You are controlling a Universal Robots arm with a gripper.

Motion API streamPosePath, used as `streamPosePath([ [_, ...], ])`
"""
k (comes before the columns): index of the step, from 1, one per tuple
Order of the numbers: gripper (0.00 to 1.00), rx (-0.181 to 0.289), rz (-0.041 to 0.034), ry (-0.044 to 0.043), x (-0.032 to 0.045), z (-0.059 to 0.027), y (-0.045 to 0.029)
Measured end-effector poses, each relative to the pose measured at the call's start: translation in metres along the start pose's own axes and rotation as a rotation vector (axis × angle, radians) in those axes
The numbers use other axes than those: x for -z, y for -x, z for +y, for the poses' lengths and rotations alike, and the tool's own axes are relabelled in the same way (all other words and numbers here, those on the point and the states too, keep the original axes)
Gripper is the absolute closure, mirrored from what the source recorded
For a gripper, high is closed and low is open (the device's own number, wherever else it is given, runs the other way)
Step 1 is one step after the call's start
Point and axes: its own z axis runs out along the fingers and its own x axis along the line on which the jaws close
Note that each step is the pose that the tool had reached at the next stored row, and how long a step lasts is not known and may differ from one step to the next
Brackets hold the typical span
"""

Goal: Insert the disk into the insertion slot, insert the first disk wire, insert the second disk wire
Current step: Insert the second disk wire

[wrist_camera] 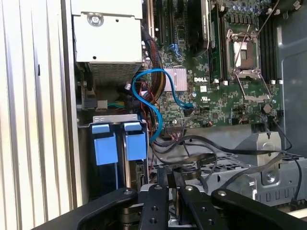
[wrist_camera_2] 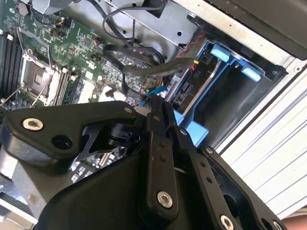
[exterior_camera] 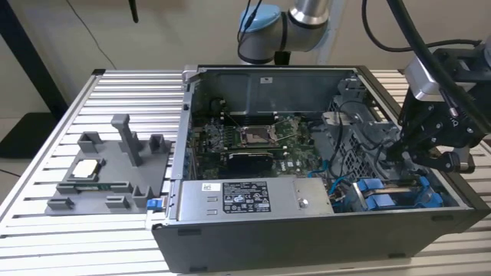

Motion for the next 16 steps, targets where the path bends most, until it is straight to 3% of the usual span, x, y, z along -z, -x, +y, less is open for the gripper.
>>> streamPosePath([
  [16, 0.84, 0.0, 0.0021, -0.0011, -0.0022, -0.0002, -0.0005],
])
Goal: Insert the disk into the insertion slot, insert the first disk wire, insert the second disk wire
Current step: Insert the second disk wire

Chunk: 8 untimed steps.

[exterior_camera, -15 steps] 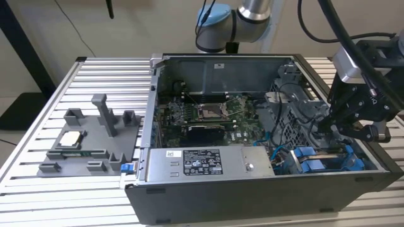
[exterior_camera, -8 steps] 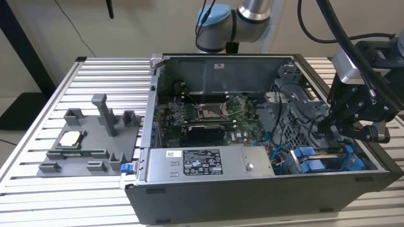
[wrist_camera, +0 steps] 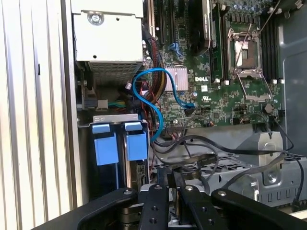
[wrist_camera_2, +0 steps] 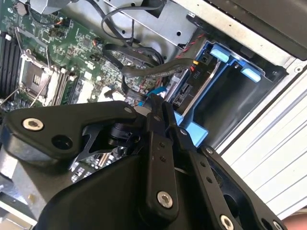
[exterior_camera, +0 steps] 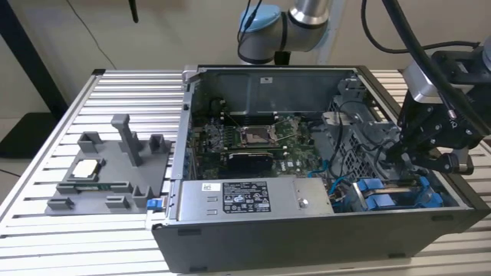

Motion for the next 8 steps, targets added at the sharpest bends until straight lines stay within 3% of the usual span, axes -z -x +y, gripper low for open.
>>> streamPosePath([
  [6, 0.84, 0.001, 0.0049, -0.0062, -0.0021, -0.0001, -0.0006],
  [8, 0.84, 0.002, 0.0138, -0.0106, -0.003, -0.0002, -0.0008],
])
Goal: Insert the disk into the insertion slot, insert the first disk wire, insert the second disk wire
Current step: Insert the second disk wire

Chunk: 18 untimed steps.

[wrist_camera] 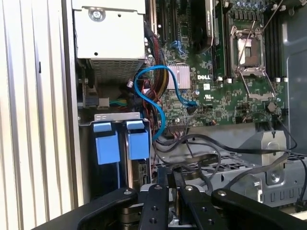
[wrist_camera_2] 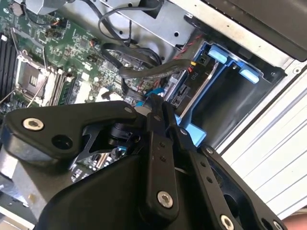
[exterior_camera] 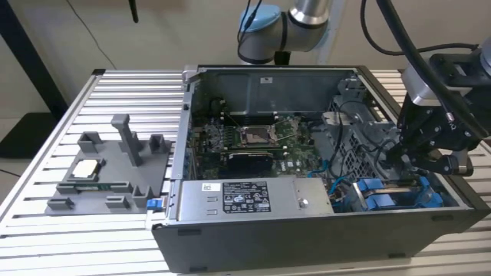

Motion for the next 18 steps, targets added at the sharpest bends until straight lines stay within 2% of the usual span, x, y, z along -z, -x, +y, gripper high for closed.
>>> streamPosePath([
  [2, 0.84, 0.0, 0.0178, -0.0051, -0.0008, -0.0001, -0.0002],
  [4, 0.84, 0.0, 0.0401, -0.0102, -0.0012, -0.0001, -0.0003],
  [9, 0.84, 0.0, 0.1081, -0.0255, -0.0021, -0.0001, -0.0006],
  [10, 0.84, 0.0, 0.1141, -0.0293, -0.0028, -0.0001, -0.0007],
  [18, 0.84, 0.005, 0.1133, -0.0549, -0.0125, -0.0005, 0.0012],
])
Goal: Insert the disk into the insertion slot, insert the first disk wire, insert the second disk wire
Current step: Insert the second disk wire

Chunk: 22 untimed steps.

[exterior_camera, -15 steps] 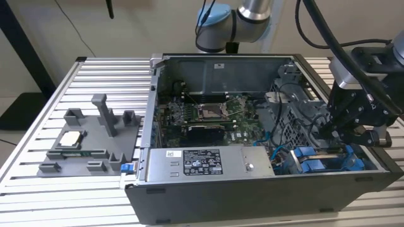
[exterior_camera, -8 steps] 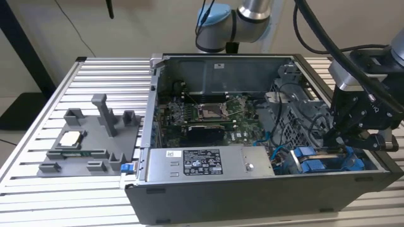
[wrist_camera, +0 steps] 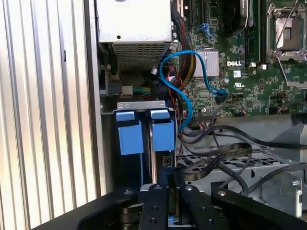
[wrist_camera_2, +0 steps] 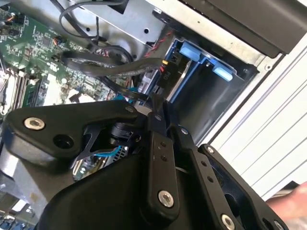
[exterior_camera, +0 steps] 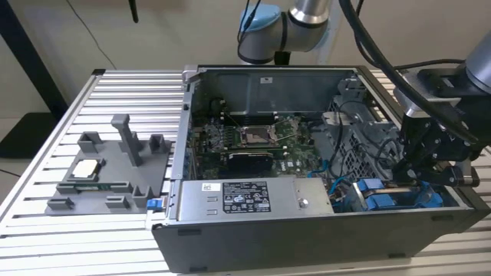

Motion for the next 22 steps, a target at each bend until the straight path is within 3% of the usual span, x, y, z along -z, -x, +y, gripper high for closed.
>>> streamPosePath([
  [5, 0.84, 0.001, -0.0003, -0.0046, -0.0031, 0.0003, 0.0043],
  [22, 0.84, 0.001, -0.0005, -0.0047, -0.009, -0.0039, 0.0039],
])
